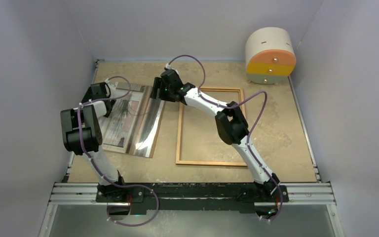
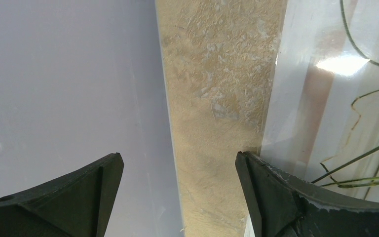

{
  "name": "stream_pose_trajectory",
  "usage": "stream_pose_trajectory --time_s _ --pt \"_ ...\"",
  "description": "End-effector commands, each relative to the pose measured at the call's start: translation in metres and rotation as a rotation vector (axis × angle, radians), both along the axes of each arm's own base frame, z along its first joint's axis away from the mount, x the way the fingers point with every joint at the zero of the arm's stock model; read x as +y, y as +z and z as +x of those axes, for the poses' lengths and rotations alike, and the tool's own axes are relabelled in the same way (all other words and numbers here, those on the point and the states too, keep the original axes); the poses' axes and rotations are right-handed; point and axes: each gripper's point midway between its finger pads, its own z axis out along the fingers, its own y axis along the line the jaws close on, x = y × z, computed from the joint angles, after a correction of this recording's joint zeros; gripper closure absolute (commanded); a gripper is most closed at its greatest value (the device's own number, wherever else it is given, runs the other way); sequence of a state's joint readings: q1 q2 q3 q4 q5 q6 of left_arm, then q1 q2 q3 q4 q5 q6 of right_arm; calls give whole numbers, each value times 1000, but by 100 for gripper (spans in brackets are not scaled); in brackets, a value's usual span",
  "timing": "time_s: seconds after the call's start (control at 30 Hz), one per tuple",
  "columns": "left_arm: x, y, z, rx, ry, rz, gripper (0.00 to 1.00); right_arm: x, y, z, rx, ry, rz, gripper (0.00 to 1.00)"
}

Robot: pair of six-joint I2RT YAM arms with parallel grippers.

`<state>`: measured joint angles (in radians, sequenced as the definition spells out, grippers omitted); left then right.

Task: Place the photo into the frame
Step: Pick up the photo frame item at the center of the board.

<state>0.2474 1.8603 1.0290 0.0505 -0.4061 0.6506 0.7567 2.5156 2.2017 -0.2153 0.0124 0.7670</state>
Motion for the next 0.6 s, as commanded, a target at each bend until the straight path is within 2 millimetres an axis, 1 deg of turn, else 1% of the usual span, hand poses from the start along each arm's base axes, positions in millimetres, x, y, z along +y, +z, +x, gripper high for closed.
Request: stream_pose_trajectory --time_s 0.0,0.1,0.13,0.27,0.4,0.47,0.57 --pt "-25 -62 -53 260 -38 -120 7 9 66 -8 -99 38 35 24" --pt "-26 -62 -55 265 -44 -120 7 11 65 -13 -84 46 60 24" --pt "-26 -62 -55 265 -46 -120 7 16 66 -19 -70 79 89 24" --pt "-26 -61 -56 272 -52 -116 7 34 88 -33 -72 167 247 24" --pt "-26 -61 -57 276 -54 -118 7 51 117 -48 -54 250 411 24" --pt "-28 -60 -57 277 -57 -128 7 54 125 -53 -22 266 505 24" --pt "-35 -62 -59 292 -83 -167 7 53 138 -56 4 268 633 24"
